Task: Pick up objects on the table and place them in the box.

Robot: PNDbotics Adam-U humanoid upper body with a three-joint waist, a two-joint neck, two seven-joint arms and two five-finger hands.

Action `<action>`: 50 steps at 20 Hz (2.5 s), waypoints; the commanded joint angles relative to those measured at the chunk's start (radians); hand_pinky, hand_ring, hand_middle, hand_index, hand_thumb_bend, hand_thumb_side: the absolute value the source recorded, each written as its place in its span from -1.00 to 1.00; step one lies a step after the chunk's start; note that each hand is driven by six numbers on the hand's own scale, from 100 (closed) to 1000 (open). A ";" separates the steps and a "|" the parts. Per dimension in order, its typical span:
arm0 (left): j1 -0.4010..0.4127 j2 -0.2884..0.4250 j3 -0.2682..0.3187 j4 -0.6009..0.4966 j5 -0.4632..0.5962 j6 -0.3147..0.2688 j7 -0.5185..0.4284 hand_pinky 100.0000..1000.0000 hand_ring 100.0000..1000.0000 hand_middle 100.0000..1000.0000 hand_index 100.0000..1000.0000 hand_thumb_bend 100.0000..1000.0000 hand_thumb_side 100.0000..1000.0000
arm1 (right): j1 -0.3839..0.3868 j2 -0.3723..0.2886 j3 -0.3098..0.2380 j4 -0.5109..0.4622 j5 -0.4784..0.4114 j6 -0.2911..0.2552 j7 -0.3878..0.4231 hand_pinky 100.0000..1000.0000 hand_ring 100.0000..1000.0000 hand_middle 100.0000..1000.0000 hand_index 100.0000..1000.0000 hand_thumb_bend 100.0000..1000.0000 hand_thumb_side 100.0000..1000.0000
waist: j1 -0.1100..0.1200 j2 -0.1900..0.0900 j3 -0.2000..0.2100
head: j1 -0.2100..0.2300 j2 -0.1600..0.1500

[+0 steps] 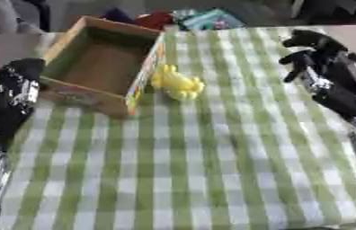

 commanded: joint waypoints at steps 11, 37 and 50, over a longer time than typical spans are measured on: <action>-0.015 0.016 0.005 -0.022 0.000 -0.001 -0.004 0.32 0.65 0.40 0.30 -1.00 -0.08 | -0.020 -0.030 0.005 -0.012 0.005 -0.002 0.006 -0.08 0.36 0.51 0.78 -1.00 -0.17 | -0.002 -0.018 0.004 | -0.005 0.010; -0.021 0.011 -0.012 -0.018 0.003 0.001 -0.021 0.32 0.65 0.40 0.30 -1.00 -0.07 | -0.453 -0.155 0.267 0.451 0.265 -0.160 0.109 0.16 0.54 0.64 0.82 -1.00 -0.77 | -0.021 -0.032 0.042 | -0.029 0.022; -0.025 0.005 -0.017 -0.016 0.004 0.002 -0.027 0.32 0.65 0.40 0.30 -1.00 -0.07 | -0.542 -0.027 0.284 0.689 0.490 -0.241 0.120 0.22 0.58 0.66 0.84 -1.00 -0.78 | -0.018 -0.030 0.060 | -0.041 0.022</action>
